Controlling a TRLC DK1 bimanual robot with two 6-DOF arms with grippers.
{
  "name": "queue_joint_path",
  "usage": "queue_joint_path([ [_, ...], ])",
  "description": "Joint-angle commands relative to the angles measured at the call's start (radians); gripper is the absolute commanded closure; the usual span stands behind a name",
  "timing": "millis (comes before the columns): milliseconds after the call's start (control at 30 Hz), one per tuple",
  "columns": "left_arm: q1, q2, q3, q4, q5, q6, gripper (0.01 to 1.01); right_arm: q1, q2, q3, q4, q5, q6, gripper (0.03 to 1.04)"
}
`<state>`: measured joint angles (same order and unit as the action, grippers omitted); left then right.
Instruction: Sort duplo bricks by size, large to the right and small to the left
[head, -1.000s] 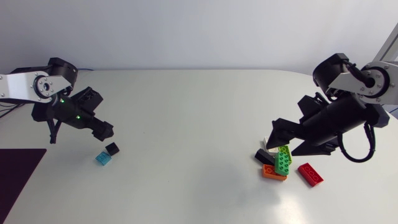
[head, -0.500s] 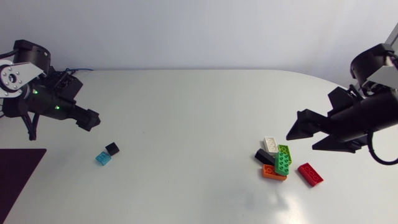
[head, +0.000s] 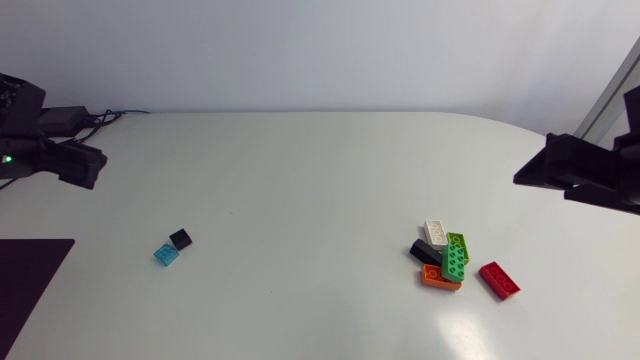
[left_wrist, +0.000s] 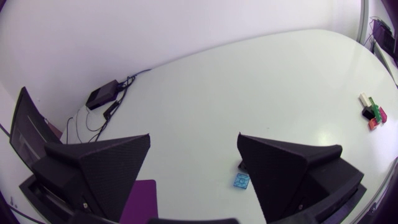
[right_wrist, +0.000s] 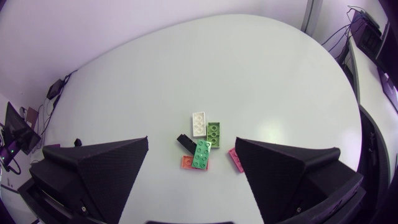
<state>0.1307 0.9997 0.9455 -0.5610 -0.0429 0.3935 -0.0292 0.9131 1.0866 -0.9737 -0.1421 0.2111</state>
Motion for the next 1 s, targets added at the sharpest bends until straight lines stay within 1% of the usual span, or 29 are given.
queue_joint_path([
  [0,0.012,-0.079,-0.044,-0.004,-0.009,-0.033,0.059,0.02,-0.045,-0.007,-0.008,0.029,0.03,0.06],
  [200,0.009,-0.253,-0.093,-0.036,-0.009,-0.065,0.059,0.034,-0.143,-0.031,-0.003,0.078,0.025,0.06],
  [367,0.012,-0.4,-0.163,-0.05,-0.012,-0.074,0.059,0.034,-0.244,-0.088,0.013,0.107,0.007,0.06],
  [433,0.02,-0.461,-0.183,-0.06,-0.011,-0.079,0.059,0.045,-0.299,-0.128,0.033,0.105,-0.009,0.06],
  [633,0.032,-0.665,-0.264,-0.082,-0.006,-0.104,0.059,0.049,-0.493,-0.264,0.132,0.156,-0.059,0.06],
  [667,0.026,-0.697,-0.28,-0.091,0.014,-0.111,0.059,0.049,-0.526,-0.294,0.145,0.162,-0.076,0.06],
  [733,0.023,-0.745,-0.317,-0.094,0.015,-0.128,0.059,0.055,-0.594,-0.349,0.165,0.148,-0.13,0.06],
  [867,0.017,-0.796,-0.383,-0.063,0.026,-0.163,0.059,0.058,-0.743,-0.485,0.271,0.159,-0.173,0.06],
  [933,0.01,-0.822,-0.406,-0.04,0.026,-0.176,0.059,0.052,-0.804,-0.541,0.308,0.162,-0.188,0.06],
  [967,0.006,-0.831,-0.419,-0.027,0.026,-0.186,0.059,0.051,-0.819,-0.544,0.319,0.161,-0.19,0.06],
])
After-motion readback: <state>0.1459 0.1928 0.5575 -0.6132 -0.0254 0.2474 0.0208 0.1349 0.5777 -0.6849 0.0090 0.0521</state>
